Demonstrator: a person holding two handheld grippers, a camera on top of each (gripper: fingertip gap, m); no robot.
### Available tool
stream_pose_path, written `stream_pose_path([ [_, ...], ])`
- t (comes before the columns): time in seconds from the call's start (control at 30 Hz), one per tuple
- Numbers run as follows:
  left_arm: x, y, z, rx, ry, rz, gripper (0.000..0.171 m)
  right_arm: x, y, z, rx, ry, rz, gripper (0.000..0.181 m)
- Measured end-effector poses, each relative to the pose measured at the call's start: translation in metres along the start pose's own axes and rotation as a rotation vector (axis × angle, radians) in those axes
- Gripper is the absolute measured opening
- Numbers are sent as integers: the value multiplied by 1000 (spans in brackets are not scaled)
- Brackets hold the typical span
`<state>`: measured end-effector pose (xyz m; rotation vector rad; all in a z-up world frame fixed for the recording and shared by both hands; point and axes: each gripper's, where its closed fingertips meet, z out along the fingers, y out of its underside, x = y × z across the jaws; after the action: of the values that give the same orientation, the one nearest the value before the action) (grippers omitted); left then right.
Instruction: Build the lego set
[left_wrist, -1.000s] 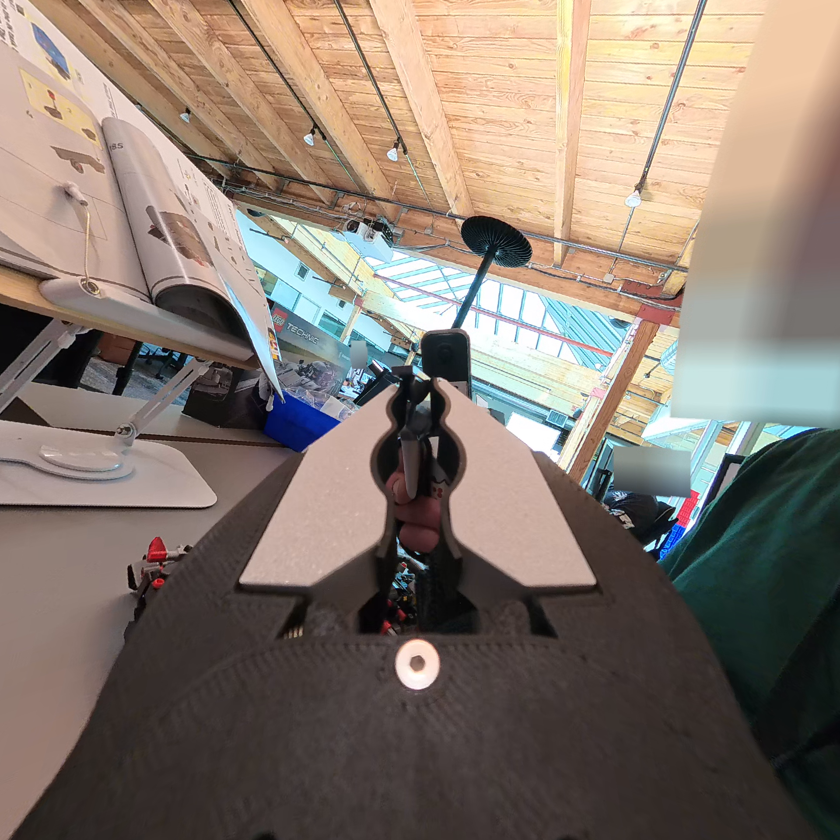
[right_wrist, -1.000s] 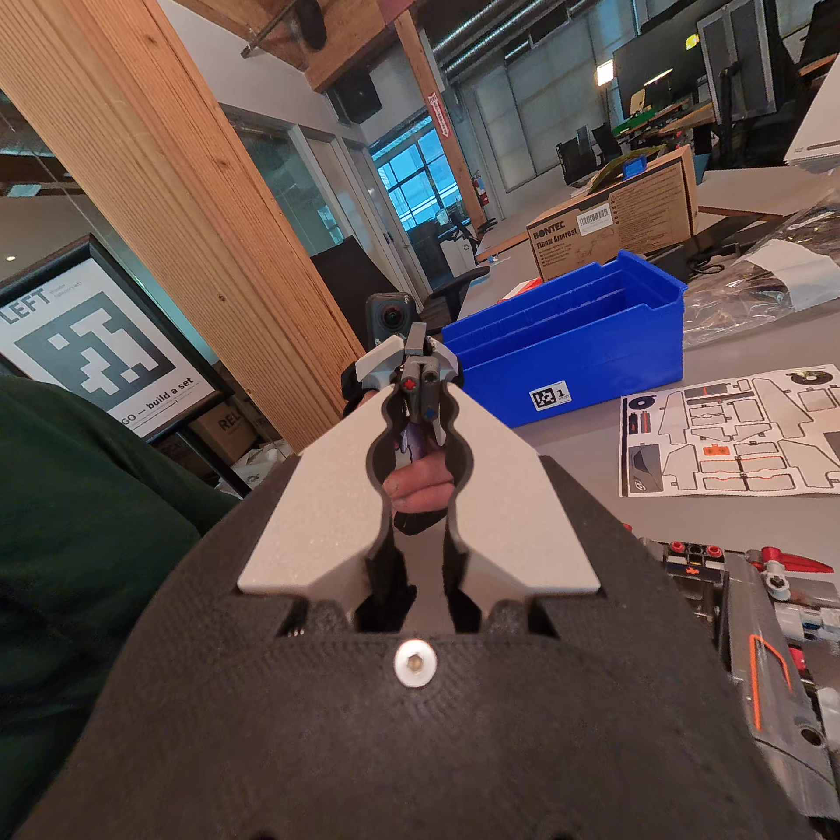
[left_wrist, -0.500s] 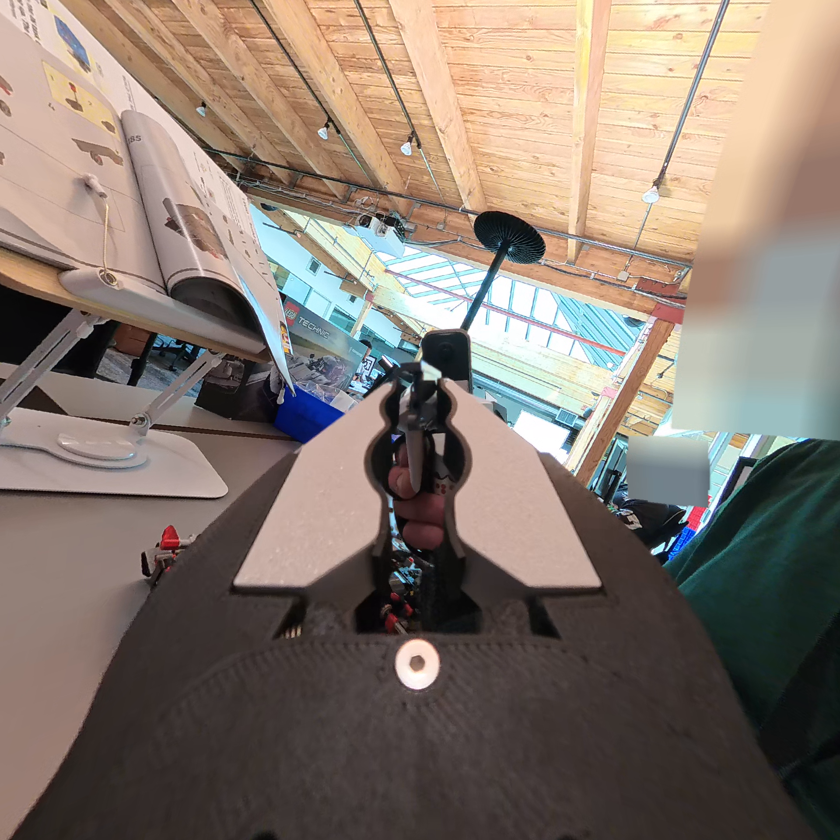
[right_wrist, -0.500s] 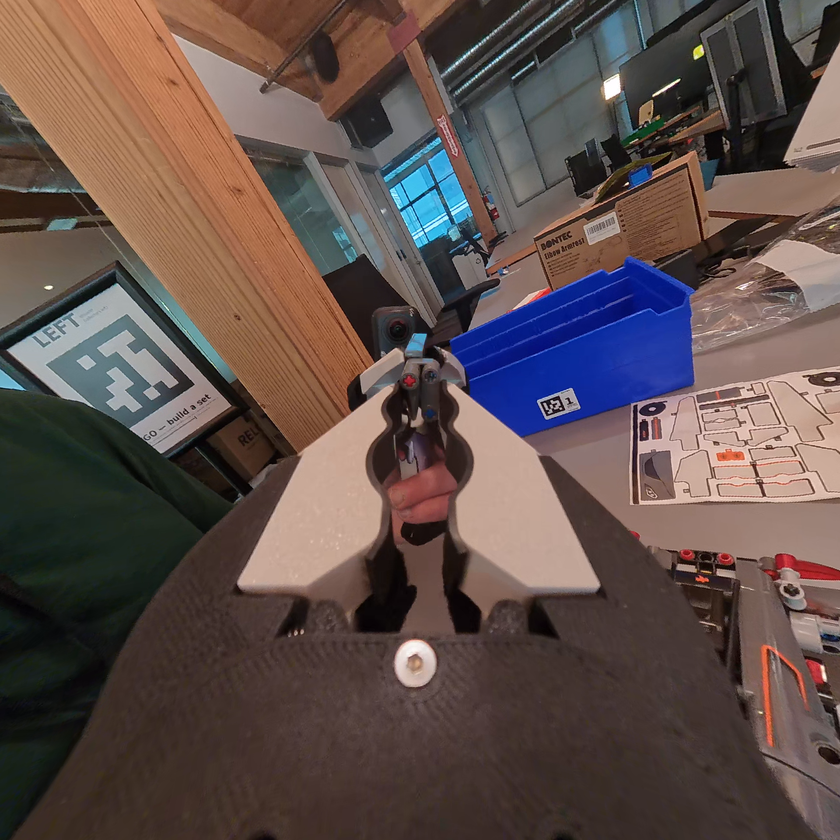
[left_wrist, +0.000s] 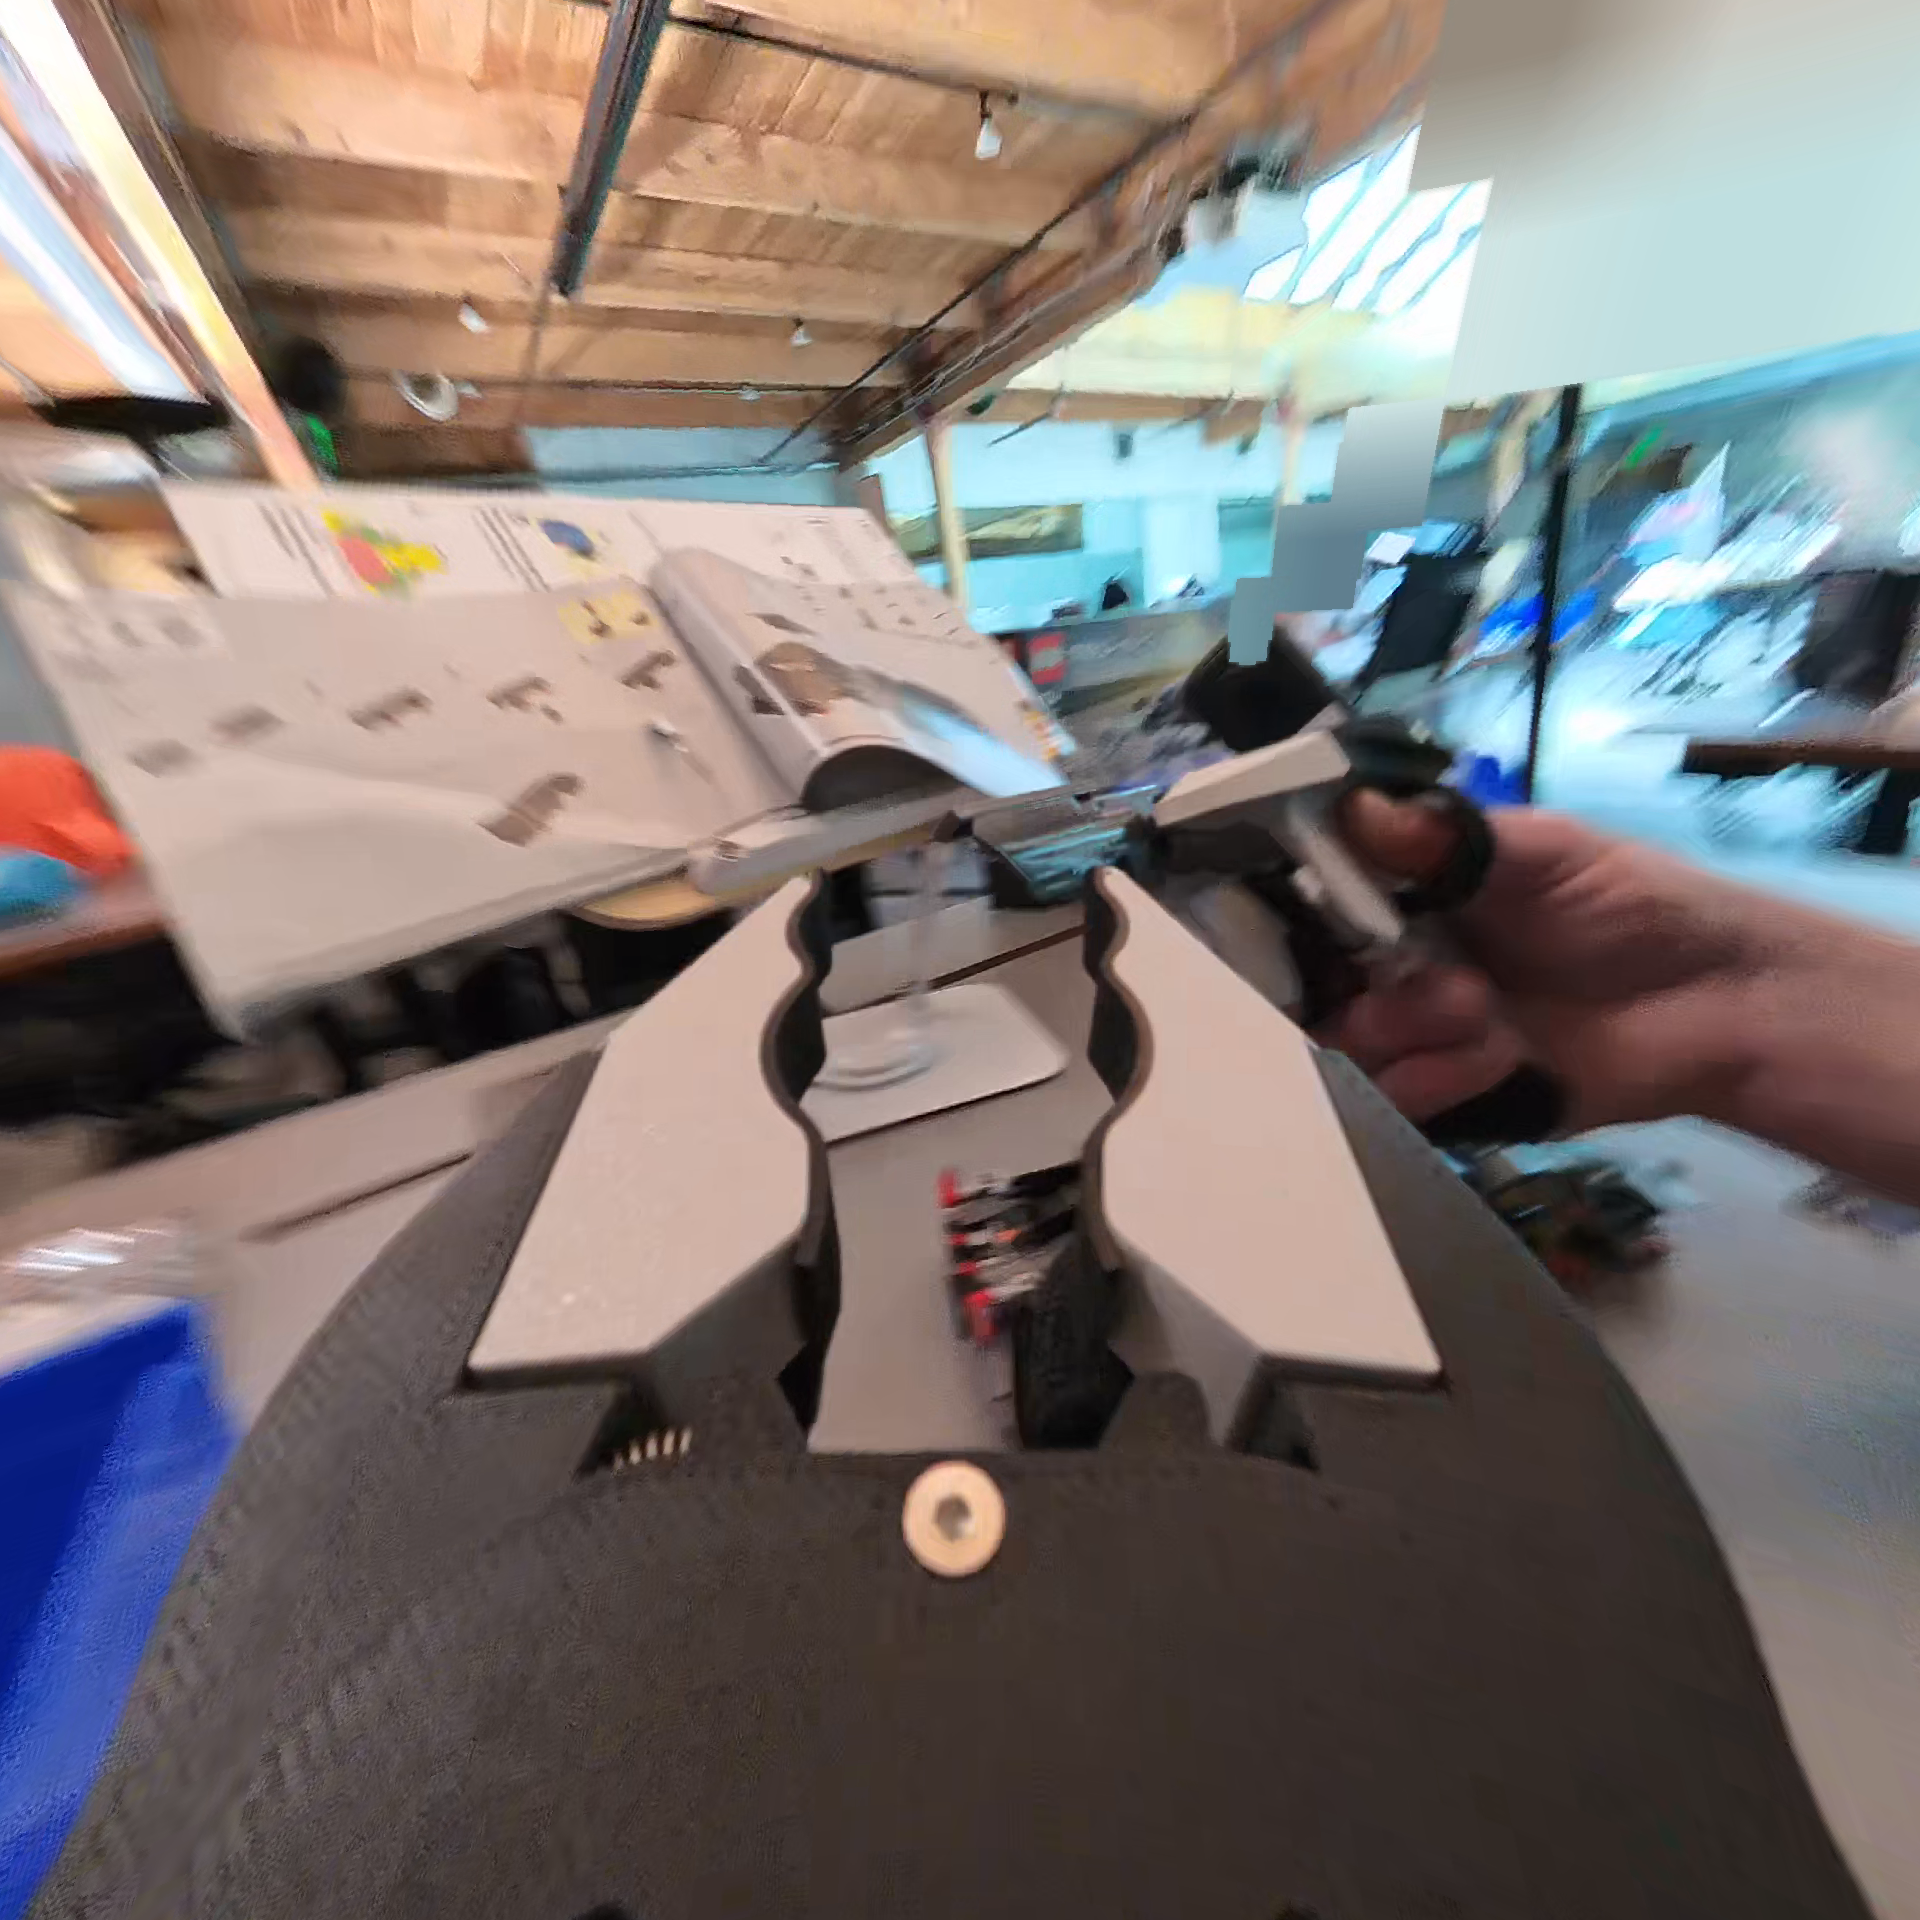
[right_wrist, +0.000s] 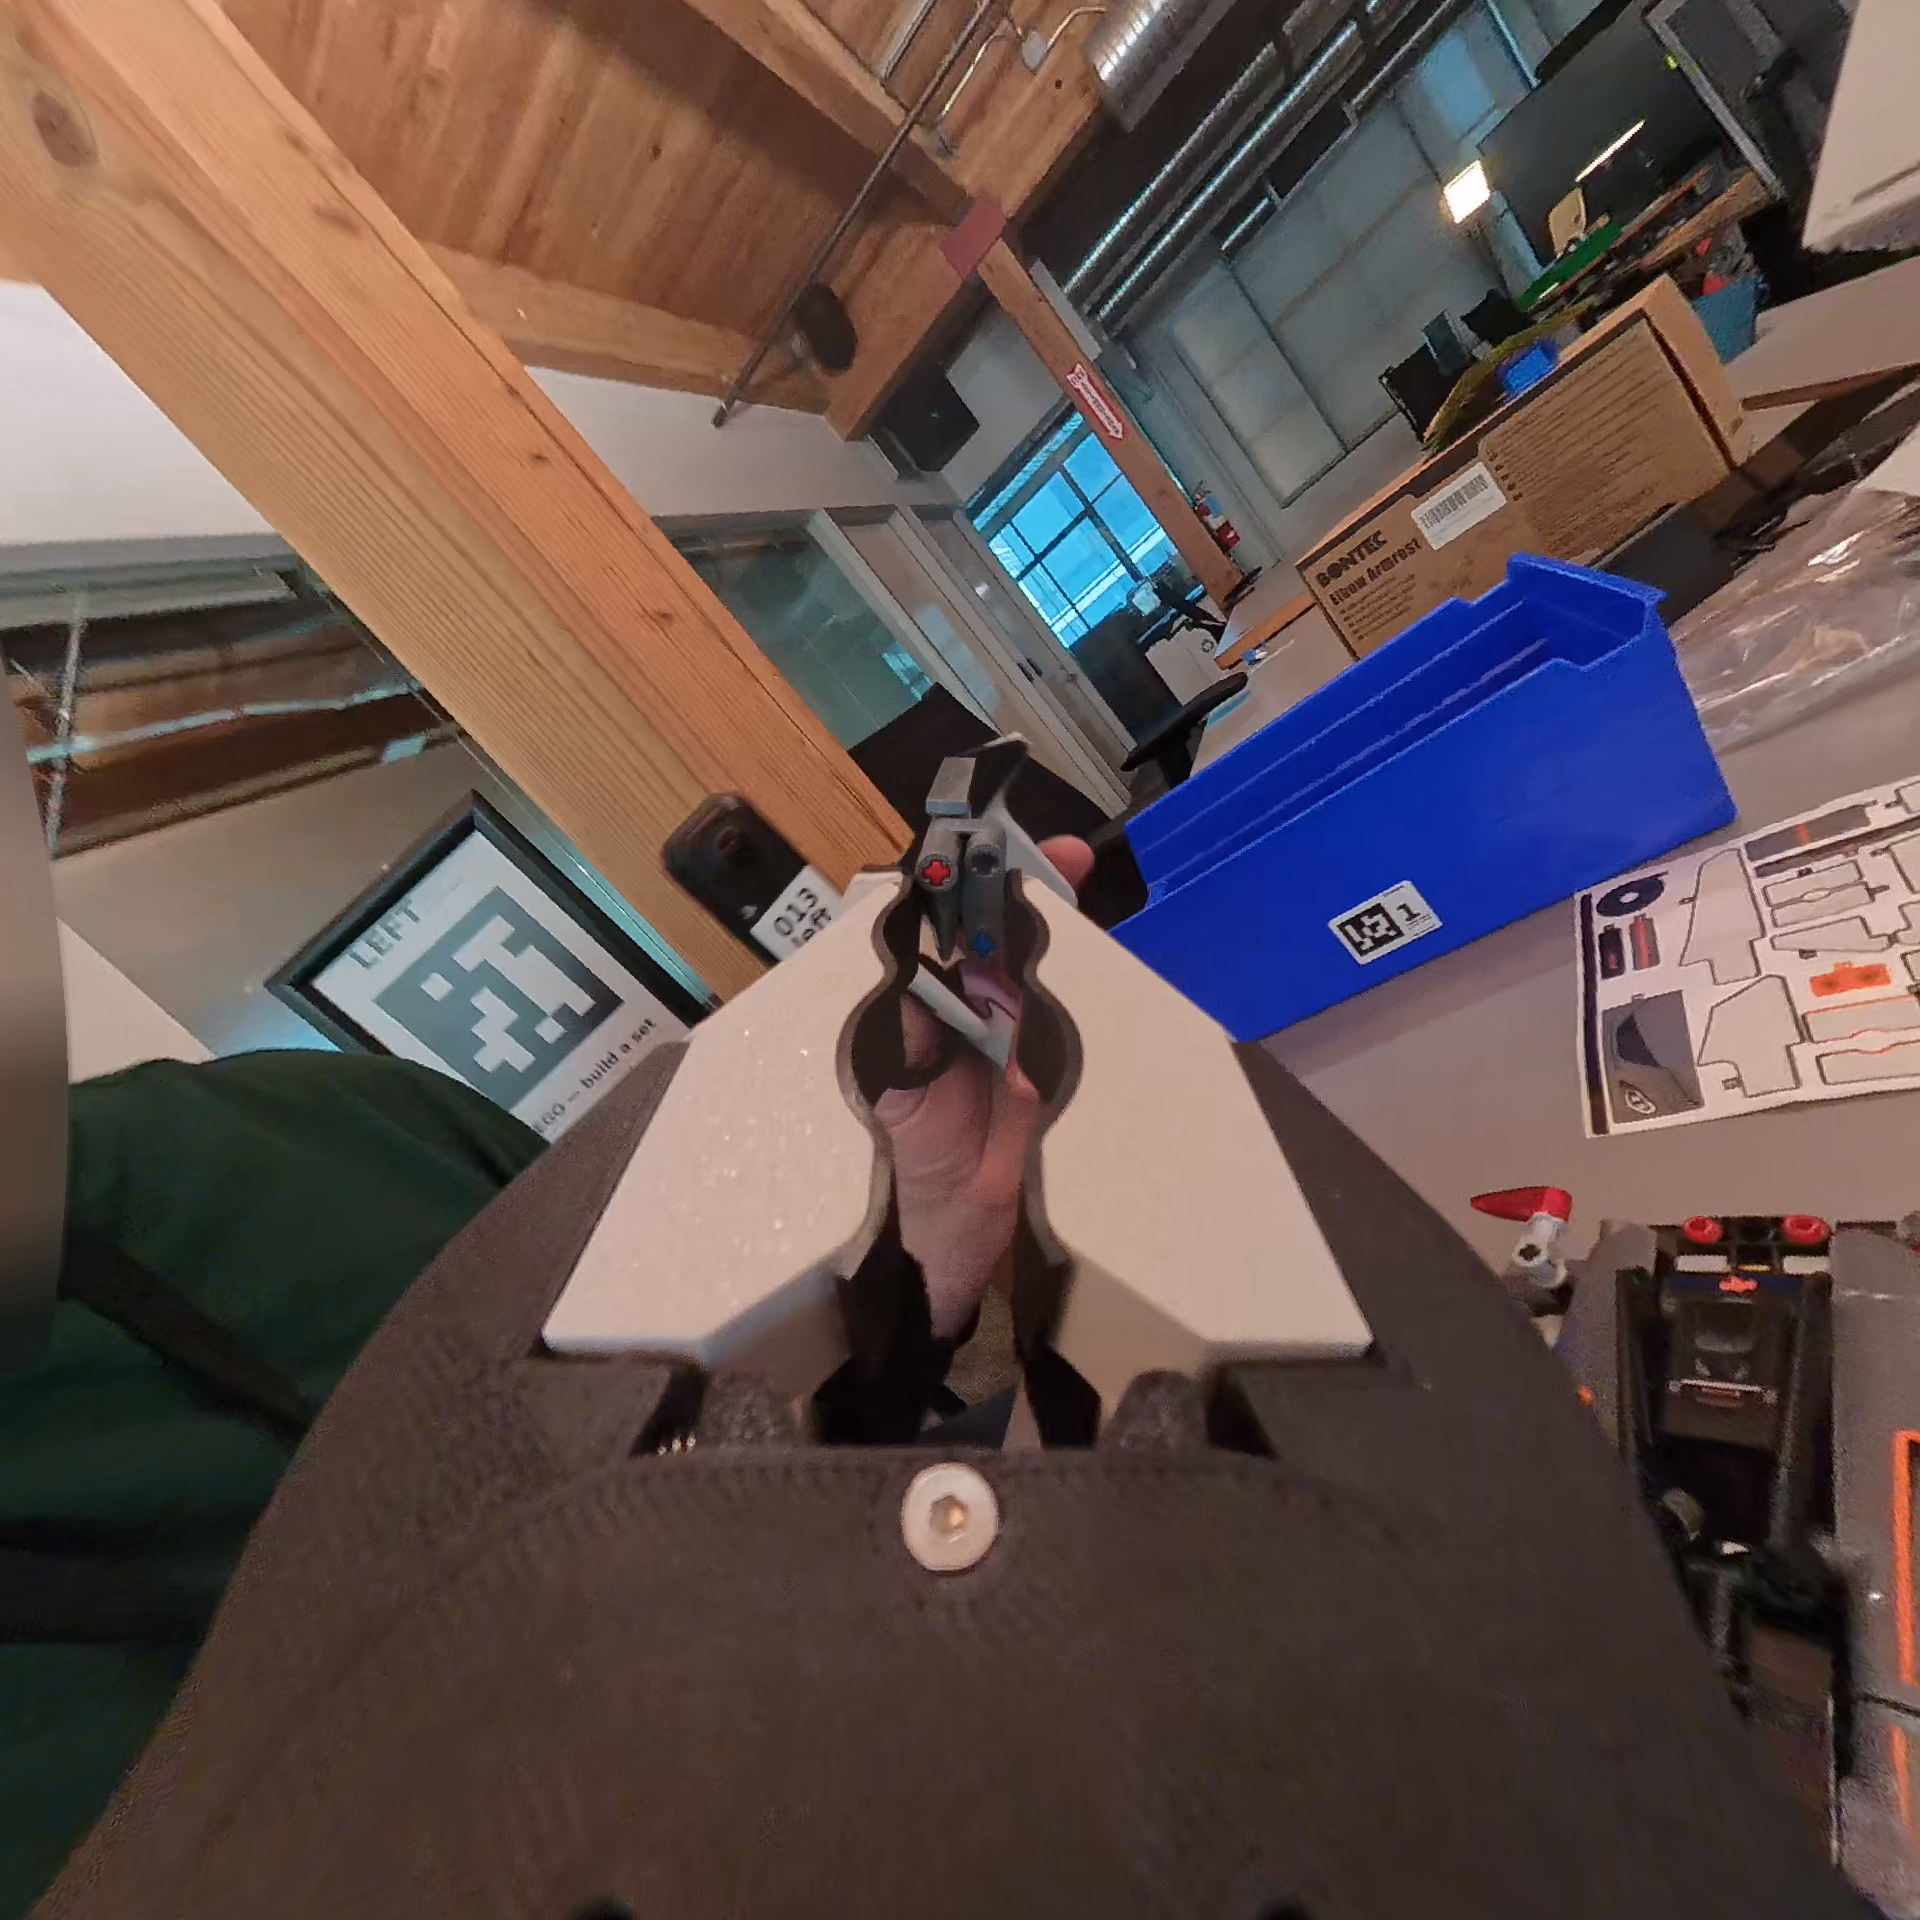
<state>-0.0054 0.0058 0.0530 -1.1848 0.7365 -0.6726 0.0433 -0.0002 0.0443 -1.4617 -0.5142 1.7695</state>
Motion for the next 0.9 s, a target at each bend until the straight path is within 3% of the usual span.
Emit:
stream_pose_path([
  [0.2, 9, 6, 6, -210, -109, 633, 53, 3, 7, 0, -13, -33, 81, 13],
  [0.3, 13, 11, 10, -258, -95, 741, 55, 4, 13, 0, -42, -24, 86, 13],
  [0.43, 18, 30, 15, -362, -67, 847, 38, 10, 22, 3, -108, 59, 33, 14],
  [0.6, 13, 40, 18, -385, -115, 753, 30, 11, 18, 5, -162, 194, -111, 14],
  [0.7, 10, 37, 18, -340, -130, 656, 25, 0, 10, 11, -171, 200, -171, 16],
  [0.9, 1, 17, 19, -170, -109, 216, 24, -11, -13, 17, -103, 228, -291, 37],
])
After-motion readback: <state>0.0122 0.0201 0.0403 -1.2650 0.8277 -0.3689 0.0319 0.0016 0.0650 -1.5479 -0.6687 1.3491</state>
